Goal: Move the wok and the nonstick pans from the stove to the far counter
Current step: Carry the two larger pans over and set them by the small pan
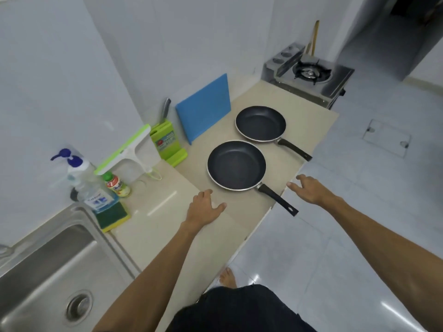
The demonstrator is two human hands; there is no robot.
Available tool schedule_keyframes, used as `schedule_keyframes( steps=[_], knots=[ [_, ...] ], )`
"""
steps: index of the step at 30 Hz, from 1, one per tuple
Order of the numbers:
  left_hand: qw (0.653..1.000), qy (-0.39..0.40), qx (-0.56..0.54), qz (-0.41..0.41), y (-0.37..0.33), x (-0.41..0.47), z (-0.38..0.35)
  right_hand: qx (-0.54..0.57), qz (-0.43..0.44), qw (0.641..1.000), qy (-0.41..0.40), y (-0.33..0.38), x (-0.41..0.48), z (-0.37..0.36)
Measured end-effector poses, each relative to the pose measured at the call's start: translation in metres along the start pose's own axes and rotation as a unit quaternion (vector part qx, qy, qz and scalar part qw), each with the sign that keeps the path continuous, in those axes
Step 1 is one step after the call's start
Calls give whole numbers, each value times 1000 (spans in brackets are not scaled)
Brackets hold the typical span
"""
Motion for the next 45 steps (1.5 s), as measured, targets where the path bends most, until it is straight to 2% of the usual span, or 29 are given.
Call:
schedule_keyframes(
  steps=[3,10,17,19,22,27,36,39,42,45],
  knots=[
    [1000,-7,-11,19,-12,26,-8,-14,-11,1000,16,-10,41,14],
    [996,-23,-70,55,-26,60,-42,-77,31,996,32,-21,125,28],
    [977,-85,-145,134,-53,87,-109,-154,69,983,-69,-56,223,58],
    [964,-116,-173,165,-68,96,-133,-163,87,980,-70,-66,254,66],
    [930,-168,-232,230,-95,100,-172,-147,116,982,-32,-79,293,70],
    [895,-162,-280,307,-131,90,-234,-71,166,981,70,-96,323,60],
    [846,-185,-330,374,-143,103,-274,-102,184,973,93,-100,348,48],
    [825,-194,-376,375,-141,117,-288,-49,168,978,114,-101,359,41],
    [797,-213,-410,390,-135,129,-301,54,106,979,166,-102,369,30],
    [744,-233,-486,395,-124,136,-317,173,33,956,237,-103,376,16]
  ],
)
Point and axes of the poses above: each hand's wrist, its own x-axis towards the middle knuckle, its own z-axis out of the back of the hand, y = z × x, the point moved 3 cm from there along x, towards the middle knuckle, and after that the axes turned 14 degrees about -x, right-handed, at the moved point
